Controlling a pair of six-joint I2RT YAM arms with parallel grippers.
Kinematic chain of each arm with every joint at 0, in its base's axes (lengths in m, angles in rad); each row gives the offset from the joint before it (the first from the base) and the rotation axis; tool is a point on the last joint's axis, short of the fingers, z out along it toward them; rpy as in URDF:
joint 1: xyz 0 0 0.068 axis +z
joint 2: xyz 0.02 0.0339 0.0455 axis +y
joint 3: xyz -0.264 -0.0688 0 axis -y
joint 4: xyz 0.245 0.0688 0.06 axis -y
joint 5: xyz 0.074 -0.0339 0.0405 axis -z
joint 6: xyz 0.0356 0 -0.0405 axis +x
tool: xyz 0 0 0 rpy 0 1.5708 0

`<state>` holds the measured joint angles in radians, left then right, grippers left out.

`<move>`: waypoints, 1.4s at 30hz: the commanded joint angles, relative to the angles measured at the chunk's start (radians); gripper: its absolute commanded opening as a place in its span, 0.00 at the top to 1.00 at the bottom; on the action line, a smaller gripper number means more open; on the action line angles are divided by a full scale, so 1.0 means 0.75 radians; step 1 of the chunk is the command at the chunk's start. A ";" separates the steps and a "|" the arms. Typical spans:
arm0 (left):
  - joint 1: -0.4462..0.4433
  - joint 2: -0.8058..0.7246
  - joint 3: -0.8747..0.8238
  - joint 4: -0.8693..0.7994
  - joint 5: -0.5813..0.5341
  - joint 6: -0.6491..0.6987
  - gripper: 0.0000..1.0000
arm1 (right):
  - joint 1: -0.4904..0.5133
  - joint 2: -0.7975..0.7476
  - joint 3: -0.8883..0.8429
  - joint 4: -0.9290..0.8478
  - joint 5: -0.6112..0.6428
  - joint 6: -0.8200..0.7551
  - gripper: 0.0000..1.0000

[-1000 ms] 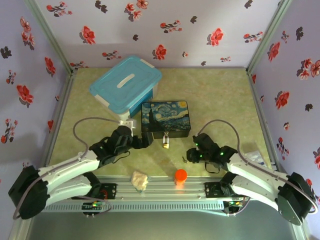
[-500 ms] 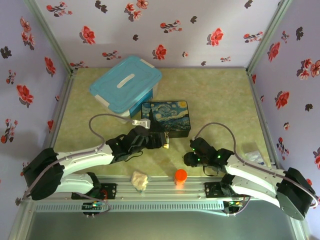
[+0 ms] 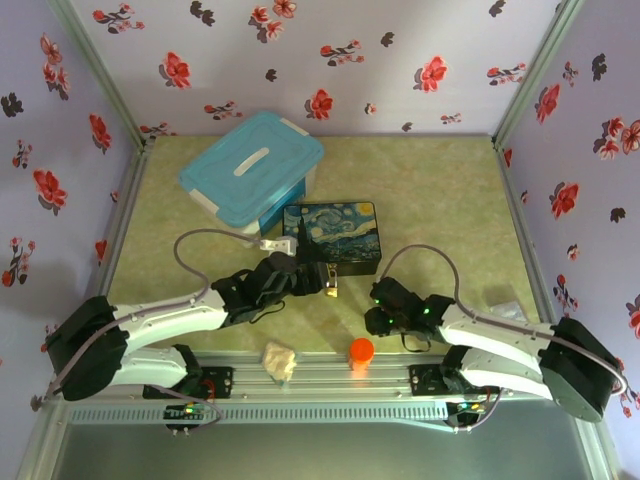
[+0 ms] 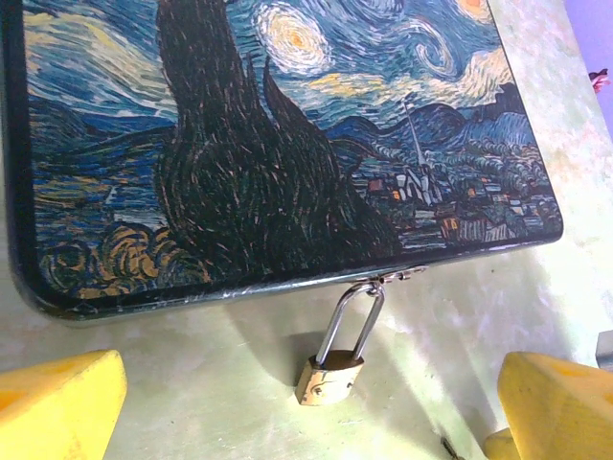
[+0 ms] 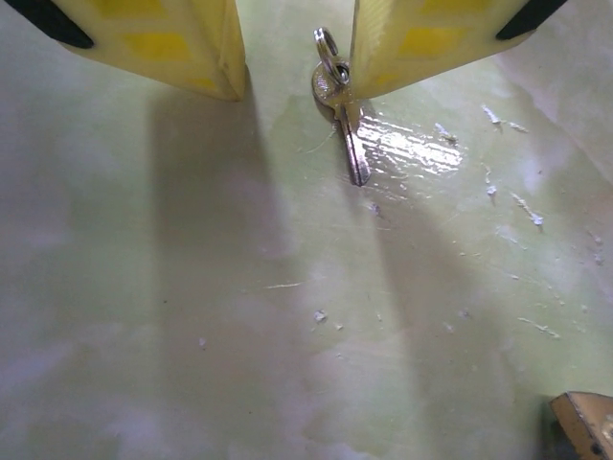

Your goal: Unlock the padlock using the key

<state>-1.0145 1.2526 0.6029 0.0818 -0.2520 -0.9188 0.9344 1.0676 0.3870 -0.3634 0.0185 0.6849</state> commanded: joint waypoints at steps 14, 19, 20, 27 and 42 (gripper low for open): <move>0.008 -0.025 -0.008 0.012 -0.067 0.000 0.00 | 0.024 0.075 0.024 0.030 -0.012 0.035 1.00; 0.012 -0.025 0.003 -0.006 -0.067 0.025 0.00 | -0.058 0.017 0.055 -0.007 0.023 -0.017 1.00; 0.012 -0.030 0.005 -0.012 -0.066 0.033 0.00 | -0.088 -0.002 0.058 -0.006 0.011 -0.026 1.00; 0.013 -0.093 -0.003 0.063 -0.021 0.046 0.00 | -0.191 -0.222 0.096 0.018 -0.032 -0.120 1.00; -0.048 0.019 0.034 0.594 -0.012 -0.388 0.06 | -0.193 -0.300 0.390 0.199 -0.024 -0.251 1.00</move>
<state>-1.0256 1.2392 0.6117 0.3725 -0.2081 -1.0866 0.7963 0.8337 0.6415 -0.2935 -0.0032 0.5278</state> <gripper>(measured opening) 0.937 0.042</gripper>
